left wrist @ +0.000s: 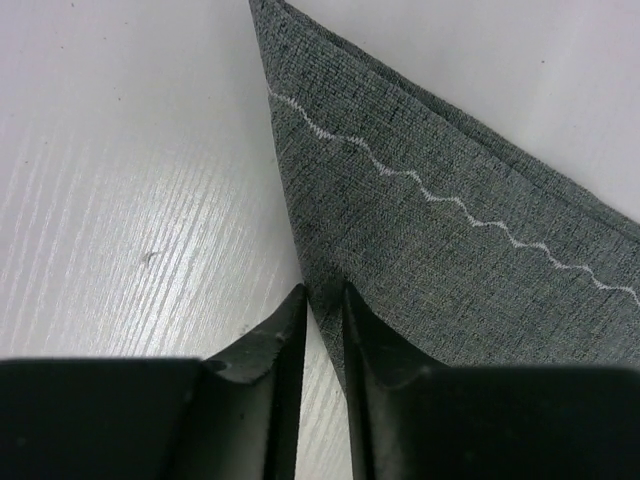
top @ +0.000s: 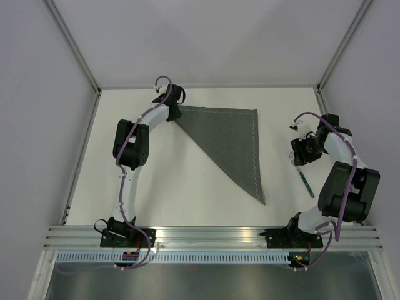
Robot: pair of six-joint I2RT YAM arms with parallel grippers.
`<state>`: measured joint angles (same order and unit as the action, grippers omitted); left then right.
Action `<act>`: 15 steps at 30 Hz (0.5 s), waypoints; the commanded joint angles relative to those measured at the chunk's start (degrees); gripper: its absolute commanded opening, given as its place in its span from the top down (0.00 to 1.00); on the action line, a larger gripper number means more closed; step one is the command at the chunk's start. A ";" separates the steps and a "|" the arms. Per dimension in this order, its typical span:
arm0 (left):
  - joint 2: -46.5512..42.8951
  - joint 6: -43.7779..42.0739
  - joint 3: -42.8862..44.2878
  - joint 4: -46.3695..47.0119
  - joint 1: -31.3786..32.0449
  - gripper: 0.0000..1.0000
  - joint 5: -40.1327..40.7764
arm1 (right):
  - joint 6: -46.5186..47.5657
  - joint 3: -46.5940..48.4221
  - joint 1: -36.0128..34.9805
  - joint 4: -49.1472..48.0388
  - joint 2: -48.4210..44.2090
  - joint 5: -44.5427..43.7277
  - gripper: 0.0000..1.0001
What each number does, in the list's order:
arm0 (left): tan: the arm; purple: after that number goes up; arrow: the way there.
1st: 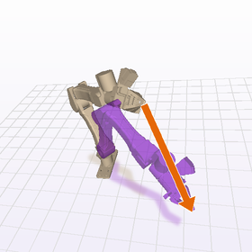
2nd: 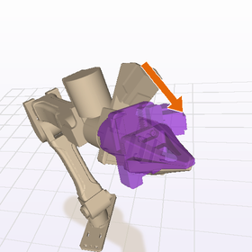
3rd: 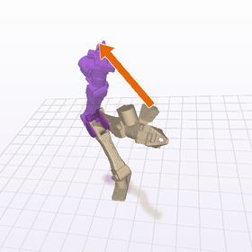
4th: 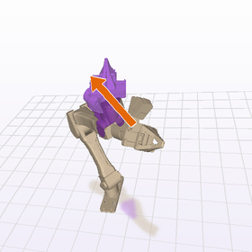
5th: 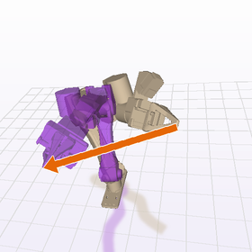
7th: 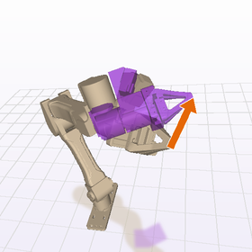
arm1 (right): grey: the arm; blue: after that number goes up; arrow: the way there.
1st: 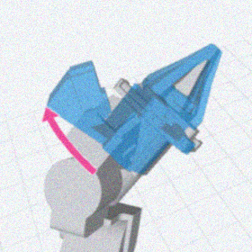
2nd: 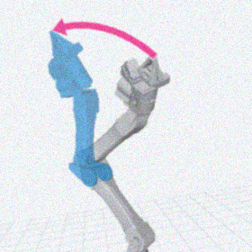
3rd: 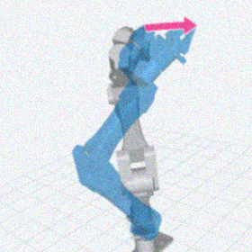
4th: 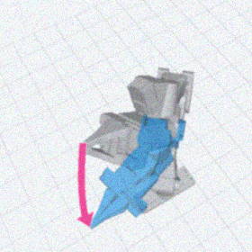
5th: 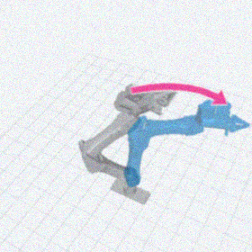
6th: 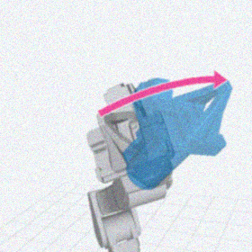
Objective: Fold the napkin, place the utensils inside, and roll it up
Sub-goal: Grab a utensil with the right arm
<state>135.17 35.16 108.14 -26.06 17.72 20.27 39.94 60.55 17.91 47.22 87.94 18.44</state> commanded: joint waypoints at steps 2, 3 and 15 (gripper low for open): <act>1.14 -0.62 2.43 -4.08 0.04 0.80 0.91 | 1.80 1.32 0.46 0.41 0.83 1.25 0.51; 0.97 -0.62 2.43 -4.52 0.04 0.81 1.00 | 1.98 1.32 0.54 0.41 0.83 1.16 0.51; -0.44 -0.44 0.41 -6.98 0.04 0.96 2.14 | 4.53 -0.44 0.98 -0.82 1.00 -2.79 0.43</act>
<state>135.33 35.14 108.92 -28.95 17.74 21.19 42.48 60.51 18.50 47.18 88.38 16.78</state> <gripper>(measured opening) 0.046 0.547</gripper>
